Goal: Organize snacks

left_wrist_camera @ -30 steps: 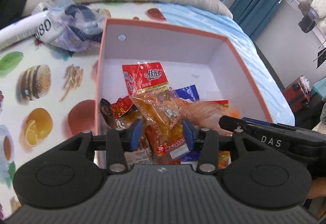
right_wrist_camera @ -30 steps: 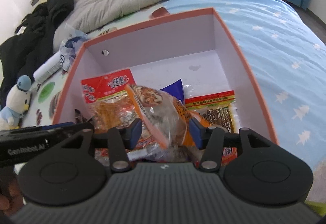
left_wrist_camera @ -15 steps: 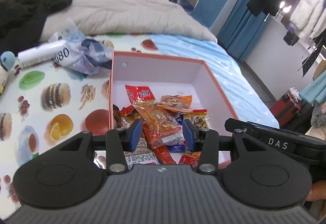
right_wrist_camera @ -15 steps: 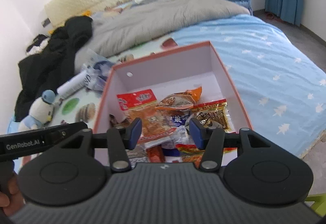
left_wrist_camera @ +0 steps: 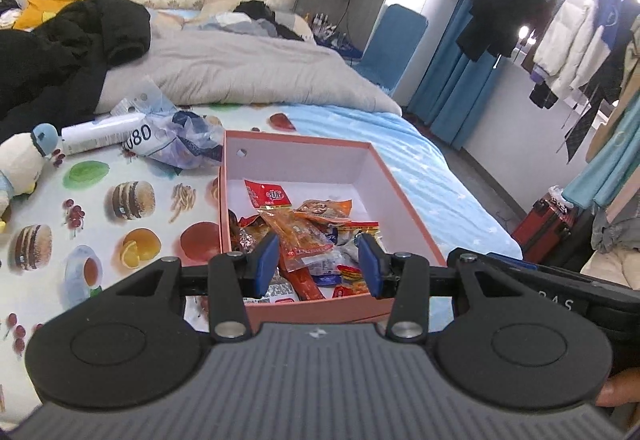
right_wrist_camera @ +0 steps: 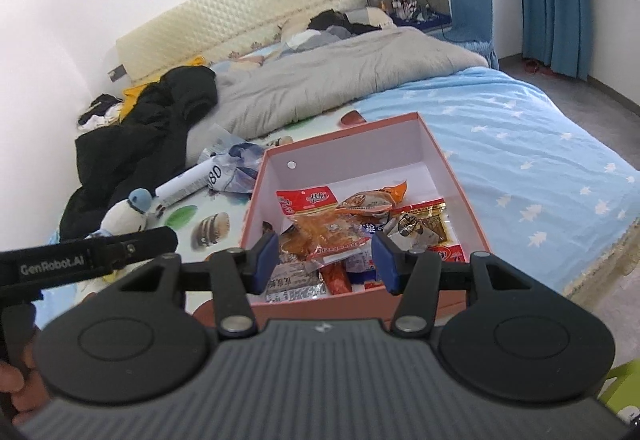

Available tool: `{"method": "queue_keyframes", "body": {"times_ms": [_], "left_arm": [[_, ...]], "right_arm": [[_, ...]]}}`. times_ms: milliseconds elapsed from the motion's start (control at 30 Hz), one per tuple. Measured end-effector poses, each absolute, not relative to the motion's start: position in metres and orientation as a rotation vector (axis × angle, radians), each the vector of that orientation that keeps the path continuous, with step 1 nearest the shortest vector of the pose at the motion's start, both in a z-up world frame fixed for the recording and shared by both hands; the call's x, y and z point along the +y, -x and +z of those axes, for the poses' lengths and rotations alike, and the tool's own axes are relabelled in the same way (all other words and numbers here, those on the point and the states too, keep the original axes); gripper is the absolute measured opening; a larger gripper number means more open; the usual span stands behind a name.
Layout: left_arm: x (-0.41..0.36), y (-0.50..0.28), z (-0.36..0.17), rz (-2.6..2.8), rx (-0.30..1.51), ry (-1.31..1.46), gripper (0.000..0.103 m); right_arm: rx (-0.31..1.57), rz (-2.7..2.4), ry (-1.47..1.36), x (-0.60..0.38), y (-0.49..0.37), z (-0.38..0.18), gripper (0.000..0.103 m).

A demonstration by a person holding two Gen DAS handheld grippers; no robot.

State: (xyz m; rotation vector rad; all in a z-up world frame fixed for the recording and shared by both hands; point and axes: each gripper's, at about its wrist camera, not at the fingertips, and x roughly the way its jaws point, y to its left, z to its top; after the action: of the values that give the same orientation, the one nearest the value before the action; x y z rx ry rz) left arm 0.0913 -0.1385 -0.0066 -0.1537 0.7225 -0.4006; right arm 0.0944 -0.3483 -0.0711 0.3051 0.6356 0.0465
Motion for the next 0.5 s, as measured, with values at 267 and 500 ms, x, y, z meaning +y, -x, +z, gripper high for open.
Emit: {"method": "queue_keyframes", "body": {"times_ms": [267, 500], "left_arm": [[-0.125, -0.050, 0.005, -0.401, 0.683, 0.150, 0.050], [-0.116, -0.017, 0.008, -0.361, 0.657, 0.152, 0.050]], "right_arm": [[0.589, 0.037, -0.294, -0.346, -0.050, -0.060, 0.054], [0.563, 0.047, -0.277, -0.345, -0.017, -0.052, 0.055]]}}
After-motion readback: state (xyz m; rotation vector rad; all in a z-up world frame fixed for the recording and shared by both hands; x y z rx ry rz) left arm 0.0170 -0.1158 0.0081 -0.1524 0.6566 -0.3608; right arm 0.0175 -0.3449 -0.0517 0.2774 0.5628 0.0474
